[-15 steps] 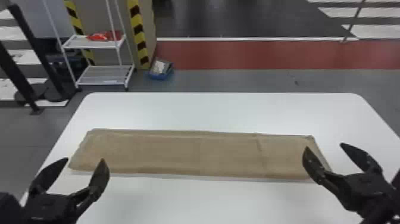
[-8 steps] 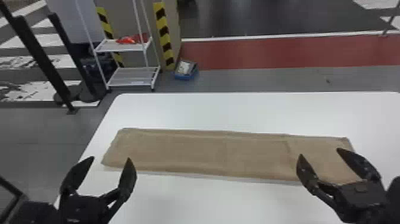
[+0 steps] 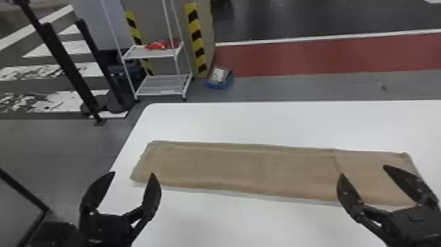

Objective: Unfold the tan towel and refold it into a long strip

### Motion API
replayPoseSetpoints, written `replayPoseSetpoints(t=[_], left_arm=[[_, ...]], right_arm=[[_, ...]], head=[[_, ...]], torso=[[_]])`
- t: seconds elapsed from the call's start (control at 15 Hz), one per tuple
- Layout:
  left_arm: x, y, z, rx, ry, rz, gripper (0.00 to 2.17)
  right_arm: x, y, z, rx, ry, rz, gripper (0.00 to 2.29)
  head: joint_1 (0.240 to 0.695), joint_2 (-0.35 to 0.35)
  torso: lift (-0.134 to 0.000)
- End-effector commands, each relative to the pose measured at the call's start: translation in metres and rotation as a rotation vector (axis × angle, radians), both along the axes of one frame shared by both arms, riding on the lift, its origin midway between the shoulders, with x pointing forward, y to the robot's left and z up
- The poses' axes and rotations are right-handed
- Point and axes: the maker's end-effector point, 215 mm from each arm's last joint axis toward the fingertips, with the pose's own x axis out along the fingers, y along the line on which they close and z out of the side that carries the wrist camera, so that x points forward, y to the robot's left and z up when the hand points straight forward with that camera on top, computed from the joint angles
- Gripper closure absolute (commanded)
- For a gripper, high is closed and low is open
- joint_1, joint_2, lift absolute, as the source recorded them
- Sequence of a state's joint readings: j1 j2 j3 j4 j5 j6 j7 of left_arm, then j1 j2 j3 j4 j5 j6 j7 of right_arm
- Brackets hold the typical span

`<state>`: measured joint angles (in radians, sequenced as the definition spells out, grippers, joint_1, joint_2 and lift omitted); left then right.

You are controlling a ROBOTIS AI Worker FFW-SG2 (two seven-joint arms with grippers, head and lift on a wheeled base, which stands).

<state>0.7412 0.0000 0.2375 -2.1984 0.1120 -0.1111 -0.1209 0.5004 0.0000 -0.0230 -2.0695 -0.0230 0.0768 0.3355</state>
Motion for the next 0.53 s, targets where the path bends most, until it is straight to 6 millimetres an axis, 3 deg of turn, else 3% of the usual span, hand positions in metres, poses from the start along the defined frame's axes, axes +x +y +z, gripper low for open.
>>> replayPoseSetpoints(t=[0.0,0.47], left_arm=[[-0.0019,0.0062,0.0005,0.001,0.000,0.011,0.12],[-0.0027,0.0064,0.0012,0.001,0.000,0.010,0.12]], right_arm=[[-0.0009,0.0021,-0.0002,0.003,0.010,-0.002,0.08],[-0.0022,0.0060,-0.0008,0.005,0.016,0.003,0.08]], head=[[0.695,0.210],[0.695,0.230]], torso=[[-0.123],[-0.123]])
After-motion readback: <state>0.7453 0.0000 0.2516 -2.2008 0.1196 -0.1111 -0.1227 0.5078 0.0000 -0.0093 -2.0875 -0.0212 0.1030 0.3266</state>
